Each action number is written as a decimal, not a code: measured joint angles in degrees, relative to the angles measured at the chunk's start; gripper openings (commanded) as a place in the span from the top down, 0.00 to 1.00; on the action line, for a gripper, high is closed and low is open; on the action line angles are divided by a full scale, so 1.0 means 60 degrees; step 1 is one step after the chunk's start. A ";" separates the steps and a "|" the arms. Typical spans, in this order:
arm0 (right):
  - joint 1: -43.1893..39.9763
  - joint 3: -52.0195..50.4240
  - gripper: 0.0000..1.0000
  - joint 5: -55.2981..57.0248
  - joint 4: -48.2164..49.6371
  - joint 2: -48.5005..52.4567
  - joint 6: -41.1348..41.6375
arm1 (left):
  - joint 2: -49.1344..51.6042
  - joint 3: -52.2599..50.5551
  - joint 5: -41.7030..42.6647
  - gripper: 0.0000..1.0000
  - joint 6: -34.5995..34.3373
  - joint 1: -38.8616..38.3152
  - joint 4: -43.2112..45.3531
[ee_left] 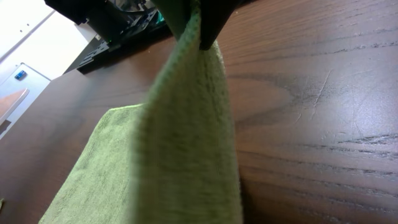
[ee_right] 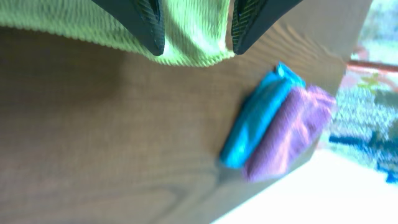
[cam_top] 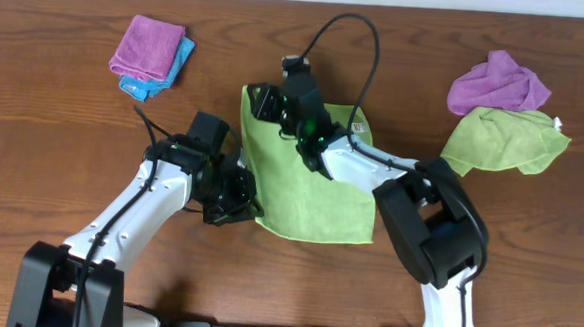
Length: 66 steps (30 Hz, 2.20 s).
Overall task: Fold the cloth
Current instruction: 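Pull the cloth's right corner rightward with the right gripper to flatten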
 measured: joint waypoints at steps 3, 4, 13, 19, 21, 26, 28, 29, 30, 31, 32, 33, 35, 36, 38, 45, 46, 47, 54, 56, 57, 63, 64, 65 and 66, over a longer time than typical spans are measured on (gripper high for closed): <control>-0.0113 0.0215 0.63 0.0066 -0.0004 0.0000 -0.0051 | 0.0000 0.0000 0.0000 0.94 0.0000 0.0000 0.0000; -0.0142 0.0240 0.63 0.0087 -0.0004 0.0000 -0.0076 | 0.0000 0.0000 0.0000 0.94 0.0000 0.0000 0.0000; -0.0317 0.0244 0.60 0.0051 -0.0448 0.0000 -0.0168 | 0.0000 0.0000 0.0000 0.94 0.0000 0.0000 0.0000; -0.0940 0.0259 0.58 -0.0492 -0.1814 -0.0131 -0.0659 | 0.0000 0.0000 0.0000 0.94 0.0004 0.0000 -0.0007; -0.1370 0.0255 0.56 -0.0809 -0.2932 -0.0382 -0.0849 | 0.0000 0.0000 0.0000 0.94 0.0007 0.0000 -0.0015; -0.2699 0.0273 0.48 -0.1807 -0.6222 -0.1712 -0.1687 | 0.0000 0.0000 -0.0124 0.94 0.0044 0.0000 -0.0040; -0.3118 0.0291 0.39 -0.2127 -0.7519 -0.2346 -0.2106 | -0.0004 0.0000 -0.0284 0.94 0.0044 0.0000 -0.0098; -0.3355 0.0310 0.34 -0.2357 -0.8411 -0.2776 -0.2492 | -0.0004 0.0000 -0.0390 0.94 0.0051 0.0000 -0.0106; -0.3483 0.0313 0.31 -0.2448 -0.8852 -0.3020 -0.2656 | -0.0004 0.0000 -0.0459 0.94 0.0047 0.0000 -0.0117; -0.3585 0.0353 0.28 -0.2623 -0.9391 -0.3213 -0.2863 | -0.0004 0.0000 -0.0539 0.94 0.0047 0.0000 -0.0142; -0.3705 0.0357 0.25 -0.2790 -1.0040 -0.3421 -0.3177 | -0.0004 0.0000 -0.0608 0.94 0.0044 0.0000 -0.0138; -0.3803 0.0357 0.21 -0.2940 -1.0626 -0.3574 -0.3464 | -0.0004 0.0000 -0.0685 0.94 0.0047 0.0004 -0.0157; -0.3982 0.0368 0.18 -0.3169 -1.1744 -0.3705 -0.4003 | -0.0011 0.0000 -0.0801 0.94 0.0047 0.0000 -0.0157; -0.4051 0.0357 0.17 -0.3246 -1.2240 -0.3712 -0.4288 | -0.0011 0.0000 -0.0860 0.94 0.0047 0.0000 -0.0171; -0.4200 0.0266 0.17 -0.3359 -1.2910 -0.3697 -0.4783 | -0.0011 0.0000 -0.1013 0.94 0.0047 0.0000 -0.0197; -0.4430 -0.0969 0.16 -0.3705 -1.3227 -0.3694 -0.5599 | -0.0018 0.0000 -0.1570 0.94 0.0051 0.0004 -0.0306; -0.4452 -0.1209 0.16 -0.3767 -1.3227 -0.3694 -0.5672 | -0.0018 -0.0015 -0.1654 0.94 0.0051 0.0004 -0.0310; -0.4462 -0.1424 0.16 -0.3810 -1.3242 -0.3694 -0.5708 | -0.0018 -0.0044 -0.1727 0.94 0.0047 0.0004 -0.0310; -0.4492 -0.2586 0.17 -0.3894 -1.3351 -0.3694 -0.5858 | -0.0022 -0.0601 -0.2051 0.94 0.0047 0.0004 -0.0339; -0.4492 -0.2787 0.16 -0.3901 -1.3358 -0.3694 -0.5876 | -0.0022 -0.0678 -0.2084 0.94 0.0047 0.0004 -0.0324; -0.4492 -0.2881 0.16 -0.3909 -1.3355 -0.3694 -0.5887 | -0.0022 -0.0714 -0.2087 0.94 0.0047 0.0004 -0.0321; -0.4492 -0.3617 0.18 -0.4000 -1.3045 -0.3694 -0.5898 | -0.0022 -0.0827 -0.2109 0.94 0.0047 0.0004 -0.0273; -0.4492 -0.3756 0.18 -0.4069 -1.2863 -0.3694 -0.5890 | -0.0022 -0.0827 -0.2113 0.94 0.0047 0.0004 -0.0255; -0.4492 -0.3887 0.18 -0.4164 -1.2724 -0.3694 -0.5854 | -0.0022 -0.0827 -0.2113 0.94 0.0047 0.0004 -0.0255; -0.4492 -0.3974 0.18 -0.4320 -1.2626 -0.3705 -0.5796 | -0.0022 -0.0827 -0.2113 0.94 0.0047 0.0004 -0.0255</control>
